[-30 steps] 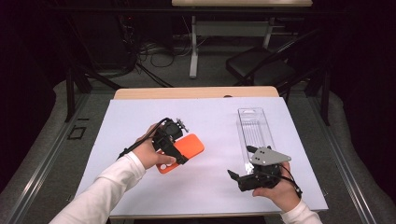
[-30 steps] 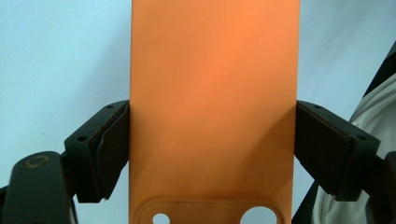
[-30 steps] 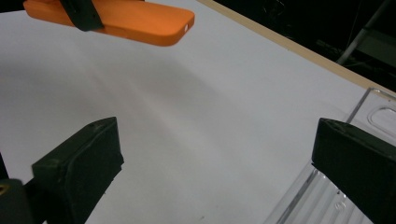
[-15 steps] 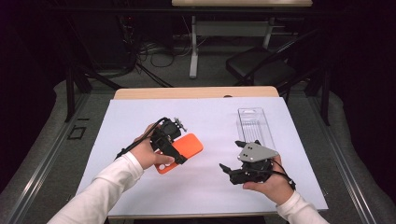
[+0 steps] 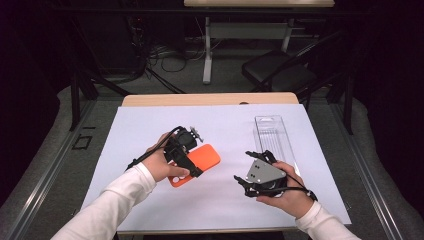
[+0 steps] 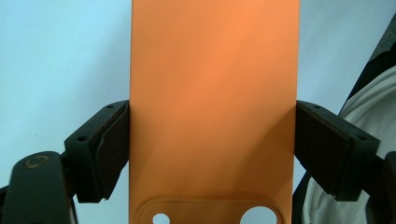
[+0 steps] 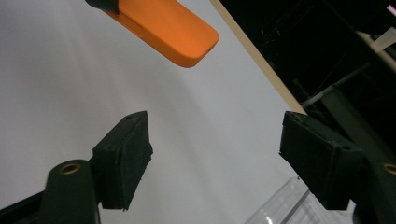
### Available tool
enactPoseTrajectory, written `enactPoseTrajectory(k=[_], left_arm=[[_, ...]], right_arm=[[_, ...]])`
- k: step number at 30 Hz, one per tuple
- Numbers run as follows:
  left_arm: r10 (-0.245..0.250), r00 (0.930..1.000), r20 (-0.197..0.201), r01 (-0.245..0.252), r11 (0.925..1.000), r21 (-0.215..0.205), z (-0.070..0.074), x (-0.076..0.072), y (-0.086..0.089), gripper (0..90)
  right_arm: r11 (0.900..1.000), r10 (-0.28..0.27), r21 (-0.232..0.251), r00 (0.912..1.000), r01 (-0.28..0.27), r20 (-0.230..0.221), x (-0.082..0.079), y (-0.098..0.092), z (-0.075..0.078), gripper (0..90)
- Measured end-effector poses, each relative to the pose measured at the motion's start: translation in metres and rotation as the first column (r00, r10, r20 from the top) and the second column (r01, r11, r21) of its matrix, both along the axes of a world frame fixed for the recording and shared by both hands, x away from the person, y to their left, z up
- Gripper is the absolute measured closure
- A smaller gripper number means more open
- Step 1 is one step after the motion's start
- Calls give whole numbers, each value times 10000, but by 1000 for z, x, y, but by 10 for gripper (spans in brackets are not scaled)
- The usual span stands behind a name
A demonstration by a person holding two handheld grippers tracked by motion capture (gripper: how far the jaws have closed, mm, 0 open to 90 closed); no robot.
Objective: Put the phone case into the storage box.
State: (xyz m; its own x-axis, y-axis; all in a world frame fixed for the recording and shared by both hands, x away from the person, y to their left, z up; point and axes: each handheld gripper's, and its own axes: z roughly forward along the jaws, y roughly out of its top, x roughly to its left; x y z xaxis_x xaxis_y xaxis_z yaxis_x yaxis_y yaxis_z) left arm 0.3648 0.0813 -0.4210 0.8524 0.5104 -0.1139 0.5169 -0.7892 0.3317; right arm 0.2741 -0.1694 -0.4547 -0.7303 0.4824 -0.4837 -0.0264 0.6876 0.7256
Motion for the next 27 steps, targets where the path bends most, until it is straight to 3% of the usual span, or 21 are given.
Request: enactPoseTrajectory(k=[7,14,15,18,19,20,21,22,27], left_arm=[[-116,9999,-63,117,9999,22,1,1,-8,160],[-193,9997,-114,194,9998,98,1,2,-14,160],[-220,9997,-133,221,9997,90,1,2,-14,160],[-237,9996,-156,239,9997,109,1,2,-16,160],[-226,9996,-142,227,9997,96,1,2,-16,160],[-245,9996,-133,246,9996,104,1,2,-17,160],[-247,9996,-124,248,9997,87,1,2,-17,160],[-249,9996,-118,250,9997,83,1,2,-18,160],[-283,9995,-138,284,9996,84,1,2,-19,160]], right_arm=[[9955,337,-911,9948,-250,957,-3,5,-4,270],[9782,732,-2044,9813,-358,1781,-5,9,-12,295],[9715,1008,-2310,9744,-528,2010,-5,9,-12,305],[9606,1190,-2721,9679,-558,2216,-5,9,-14,315],[9604,1351,-2703,9621,-683,2370,-4,9,-15,315],[9535,1345,-2958,9595,-574,2474,-5,9,-14,315],[9509,1589,-3004,9509,-750,2655,-4,9,-15,313],[9436,1641,-3235,9478,-700,2734,-5,9,-13,311],[9350,1773,-3481,9400,-683,2915,-6,9,-14,302]])
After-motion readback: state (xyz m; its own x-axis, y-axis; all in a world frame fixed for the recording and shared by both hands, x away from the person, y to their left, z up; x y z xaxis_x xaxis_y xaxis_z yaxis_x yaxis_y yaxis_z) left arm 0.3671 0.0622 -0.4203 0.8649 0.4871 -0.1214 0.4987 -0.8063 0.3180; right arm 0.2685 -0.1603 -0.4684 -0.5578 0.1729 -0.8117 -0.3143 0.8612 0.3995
